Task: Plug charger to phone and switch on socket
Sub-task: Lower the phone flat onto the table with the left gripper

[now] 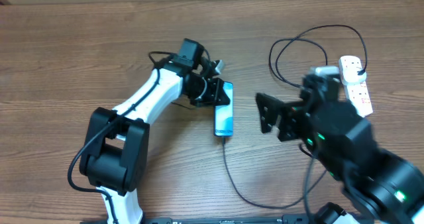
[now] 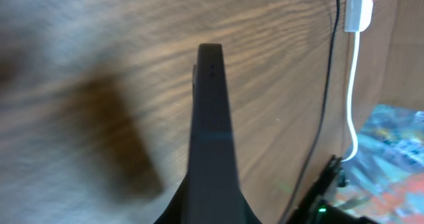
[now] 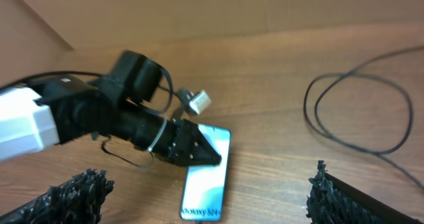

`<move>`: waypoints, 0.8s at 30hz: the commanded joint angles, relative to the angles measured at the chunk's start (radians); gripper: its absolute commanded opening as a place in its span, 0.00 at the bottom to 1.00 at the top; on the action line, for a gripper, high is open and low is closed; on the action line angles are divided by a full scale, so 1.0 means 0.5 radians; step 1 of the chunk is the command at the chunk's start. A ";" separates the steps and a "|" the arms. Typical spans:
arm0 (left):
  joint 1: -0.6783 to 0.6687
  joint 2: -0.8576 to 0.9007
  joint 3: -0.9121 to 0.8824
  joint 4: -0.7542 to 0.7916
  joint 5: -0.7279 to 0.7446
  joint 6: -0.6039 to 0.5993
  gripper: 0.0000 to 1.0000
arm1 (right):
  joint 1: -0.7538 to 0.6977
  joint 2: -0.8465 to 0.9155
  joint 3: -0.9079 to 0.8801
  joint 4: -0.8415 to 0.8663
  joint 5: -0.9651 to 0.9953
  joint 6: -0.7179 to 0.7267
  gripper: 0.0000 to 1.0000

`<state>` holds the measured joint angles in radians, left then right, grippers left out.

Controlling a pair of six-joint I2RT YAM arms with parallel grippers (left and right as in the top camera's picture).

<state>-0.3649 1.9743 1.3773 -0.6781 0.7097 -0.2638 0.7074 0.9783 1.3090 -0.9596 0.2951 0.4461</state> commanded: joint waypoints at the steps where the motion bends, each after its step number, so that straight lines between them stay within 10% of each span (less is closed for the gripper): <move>1: 0.080 0.085 0.065 0.021 0.146 0.311 0.13 | -0.006 0.126 -0.002 0.018 0.000 0.187 1.00; 24: 0.114 0.432 0.065 0.153 0.222 0.198 0.28 | -0.006 0.223 -0.002 0.024 -0.091 0.216 1.00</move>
<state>-0.3058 2.1792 1.3830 -0.6052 0.8173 -0.1650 0.7071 1.1015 1.3087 -0.9562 0.2501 0.5495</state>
